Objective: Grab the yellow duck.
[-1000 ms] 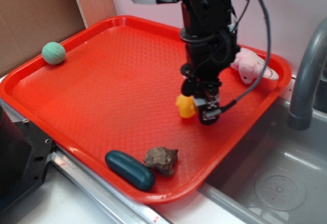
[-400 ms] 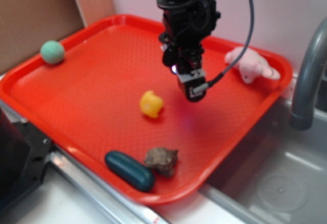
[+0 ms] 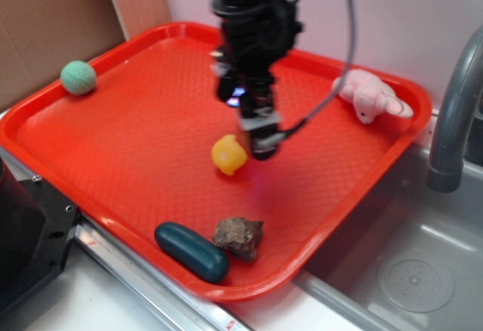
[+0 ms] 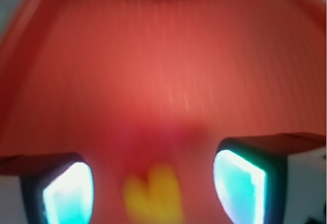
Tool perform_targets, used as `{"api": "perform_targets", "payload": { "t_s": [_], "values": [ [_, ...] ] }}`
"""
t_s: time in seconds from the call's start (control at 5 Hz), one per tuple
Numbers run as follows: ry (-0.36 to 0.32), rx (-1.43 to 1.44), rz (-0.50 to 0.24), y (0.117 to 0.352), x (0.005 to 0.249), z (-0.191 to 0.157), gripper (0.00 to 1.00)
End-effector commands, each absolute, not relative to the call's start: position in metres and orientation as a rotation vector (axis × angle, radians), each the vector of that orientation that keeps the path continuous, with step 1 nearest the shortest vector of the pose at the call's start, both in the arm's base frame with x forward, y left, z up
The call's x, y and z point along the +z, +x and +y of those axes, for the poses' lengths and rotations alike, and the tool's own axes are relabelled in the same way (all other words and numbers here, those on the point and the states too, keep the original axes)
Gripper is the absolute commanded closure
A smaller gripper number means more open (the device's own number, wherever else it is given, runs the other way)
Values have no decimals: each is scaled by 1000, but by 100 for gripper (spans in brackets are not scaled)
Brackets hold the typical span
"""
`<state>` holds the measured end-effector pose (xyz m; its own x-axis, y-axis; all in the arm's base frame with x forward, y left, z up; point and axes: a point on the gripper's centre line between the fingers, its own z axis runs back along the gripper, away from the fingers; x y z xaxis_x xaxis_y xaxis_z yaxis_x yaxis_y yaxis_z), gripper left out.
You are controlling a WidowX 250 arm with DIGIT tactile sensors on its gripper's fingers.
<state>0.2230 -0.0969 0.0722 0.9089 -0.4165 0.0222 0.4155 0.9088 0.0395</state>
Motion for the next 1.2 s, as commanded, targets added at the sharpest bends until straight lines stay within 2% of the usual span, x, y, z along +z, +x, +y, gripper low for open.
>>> {"api": "perform_targets", "payload": {
  "t_s": [0.0,0.2,0.6,1.0],
  "values": [
    [12,-356,-68,178,89,-61,0],
    [5,-360,-58,182,79,-66,0],
    [-36,-464,-38,202,37,-98,0],
    [9,-492,-4,211,14,-115,0]
  ]
}}
